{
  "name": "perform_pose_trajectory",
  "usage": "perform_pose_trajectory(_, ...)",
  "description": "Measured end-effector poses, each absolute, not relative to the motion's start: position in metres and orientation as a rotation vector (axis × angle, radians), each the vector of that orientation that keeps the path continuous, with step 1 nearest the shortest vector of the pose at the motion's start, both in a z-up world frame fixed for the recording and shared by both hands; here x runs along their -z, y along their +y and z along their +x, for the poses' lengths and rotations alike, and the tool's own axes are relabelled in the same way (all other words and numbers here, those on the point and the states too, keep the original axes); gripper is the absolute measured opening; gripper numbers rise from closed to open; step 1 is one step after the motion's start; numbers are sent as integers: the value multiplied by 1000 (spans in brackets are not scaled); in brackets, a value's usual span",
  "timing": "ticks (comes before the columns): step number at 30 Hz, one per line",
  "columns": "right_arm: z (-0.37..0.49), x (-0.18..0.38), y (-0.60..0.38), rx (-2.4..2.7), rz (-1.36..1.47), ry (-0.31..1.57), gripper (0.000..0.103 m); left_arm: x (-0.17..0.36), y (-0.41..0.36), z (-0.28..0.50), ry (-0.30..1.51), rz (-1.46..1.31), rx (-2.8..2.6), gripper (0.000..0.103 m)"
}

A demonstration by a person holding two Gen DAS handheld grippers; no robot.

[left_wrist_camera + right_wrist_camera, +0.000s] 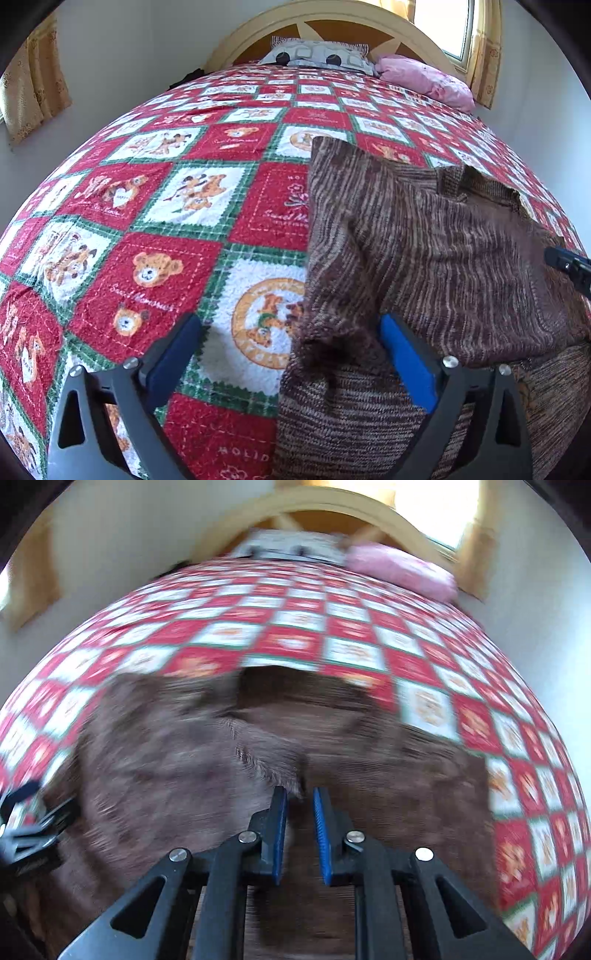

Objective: Fold small clothes

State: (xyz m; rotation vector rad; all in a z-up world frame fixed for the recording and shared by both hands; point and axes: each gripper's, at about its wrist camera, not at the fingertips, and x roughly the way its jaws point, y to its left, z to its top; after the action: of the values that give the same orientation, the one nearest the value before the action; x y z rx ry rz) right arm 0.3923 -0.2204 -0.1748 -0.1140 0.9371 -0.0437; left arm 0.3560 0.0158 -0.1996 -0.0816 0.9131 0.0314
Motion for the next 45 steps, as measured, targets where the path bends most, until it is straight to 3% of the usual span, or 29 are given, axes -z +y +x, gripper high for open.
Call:
perform_pose_trajectory(3,388,176,-241,38,-65,962,18,200,16,356,913,-82,-32,100)
perform_pose_trajectory(4,382,174,-243,29,-49,964,29,200,16,356,912,-82,-31,100)
perform_pose_trajectory(5,376,171,-246,-8,1,970,50,200,16,356,913,-83,-31,100)
perform_pose_trajectory(7,362,169,-249,-125,141,973,68,199,16,356,912,-83,-31,100)
perform_pose_trajectory(12,340,182,-218,-243,148,1016,68,199,15,356,911,-82,-31,100)
perform_pose_trajectory(13,339,187,-212,-246,127,1029,59,199,15,356,911,-83,-30,101)
perform_pose_trajectory(14,339,193,-209,-241,105,1038,31,199,16,356,911,-85,-26,101)
perform_pose_trajectory(18,329,193,-216,-243,124,1012,18,199,18,351,915,-85,-4,103)
perform_pose_trajectory(20,319,193,-213,-236,78,1009,3,200,17,347,917,-80,-5,103)
perform_pose_trajectory(28,301,175,-219,-188,-17,918,4,200,20,342,913,-95,6,103)
perform_pose_trajectory(30,301,164,-215,-175,-43,867,21,200,20,342,914,-96,7,103)
perform_pose_trajectory(31,302,159,-210,-187,-47,847,53,200,19,342,915,-94,6,103)
perform_pose_trajectory(32,305,155,-204,-215,-39,833,77,200,19,342,915,-92,5,103)
perform_pose_trajectory(37,333,163,-165,-276,-74,852,76,200,19,343,915,-92,5,103)
perform_pose_trajectory(41,342,191,-159,-249,-115,925,51,200,19,343,914,-93,4,103)
perform_pose_trajectory(45,337,205,-171,-239,-94,948,43,201,19,343,915,-91,6,103)
